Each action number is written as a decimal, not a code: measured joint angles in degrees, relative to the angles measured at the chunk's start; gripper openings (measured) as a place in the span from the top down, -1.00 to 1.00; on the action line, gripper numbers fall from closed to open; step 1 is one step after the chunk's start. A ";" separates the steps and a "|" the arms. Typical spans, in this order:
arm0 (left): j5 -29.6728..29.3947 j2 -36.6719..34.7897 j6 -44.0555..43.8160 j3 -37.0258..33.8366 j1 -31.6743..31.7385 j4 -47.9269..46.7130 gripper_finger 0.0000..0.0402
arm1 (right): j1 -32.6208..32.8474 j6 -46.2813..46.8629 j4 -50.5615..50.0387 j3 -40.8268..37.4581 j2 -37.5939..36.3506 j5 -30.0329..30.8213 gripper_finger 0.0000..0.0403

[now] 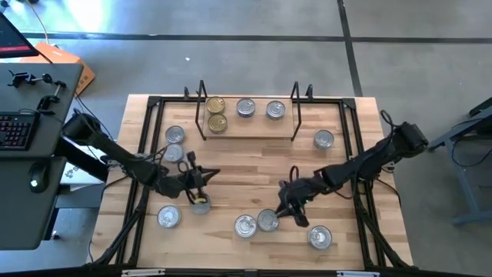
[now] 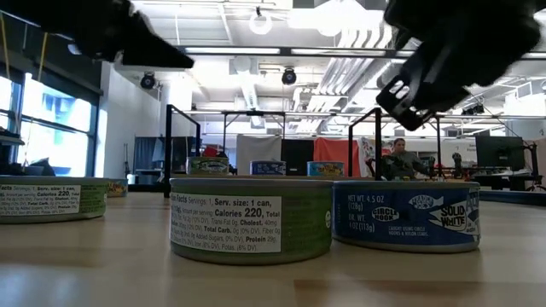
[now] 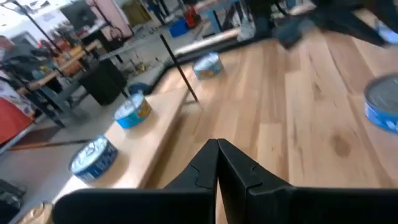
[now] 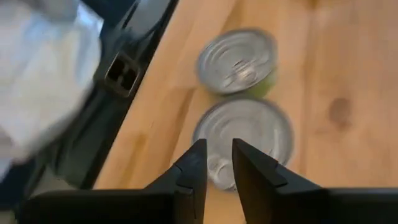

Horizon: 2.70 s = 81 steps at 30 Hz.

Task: Stack canned seafood by type on shelf
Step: Put the blue tuna can on the shelf

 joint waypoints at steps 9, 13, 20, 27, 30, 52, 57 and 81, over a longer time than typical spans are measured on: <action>9.20 1.68 2.43 0.04 6.94 11.36 1.00 | -2.81 -15.54 9.03 1.34 10.46 -9.72 0.97; 12.60 2.03 0.59 0.04 8.75 10.98 1.00 | -4.64 -21.09 7.60 5.78 16.95 -14.12 0.97; 12.92 2.69 0.05 0.04 9.60 10.88 1.00 | -9.13 -25.17 -0.92 12.91 22.03 -4.23 0.99; 12.99 2.73 -0.55 0.04 9.64 10.85 1.00 | -15.88 -18.07 2.74 12.90 22.11 6.74 1.00; 12.98 2.73 -0.56 0.04 9.64 10.84 1.00 | -17.76 -19.54 8.70 12.60 22.13 4.69 1.00; 30.69 16.10 -9.31 0.00 8.48 4.48 0.44 | -9.25 -16.38 -12.69 12.68 7.11 21.77 0.92; 31.42 23.28 -6.11 0.00 11.00 13.67 0.28 | -8.92 -24.79 -3.97 12.68 15.42 16.46 0.60; 30.12 23.13 3.68 1.01 11.72 20.47 0.24 | -9.78 -42.28 6.19 12.61 22.87 25.29 0.78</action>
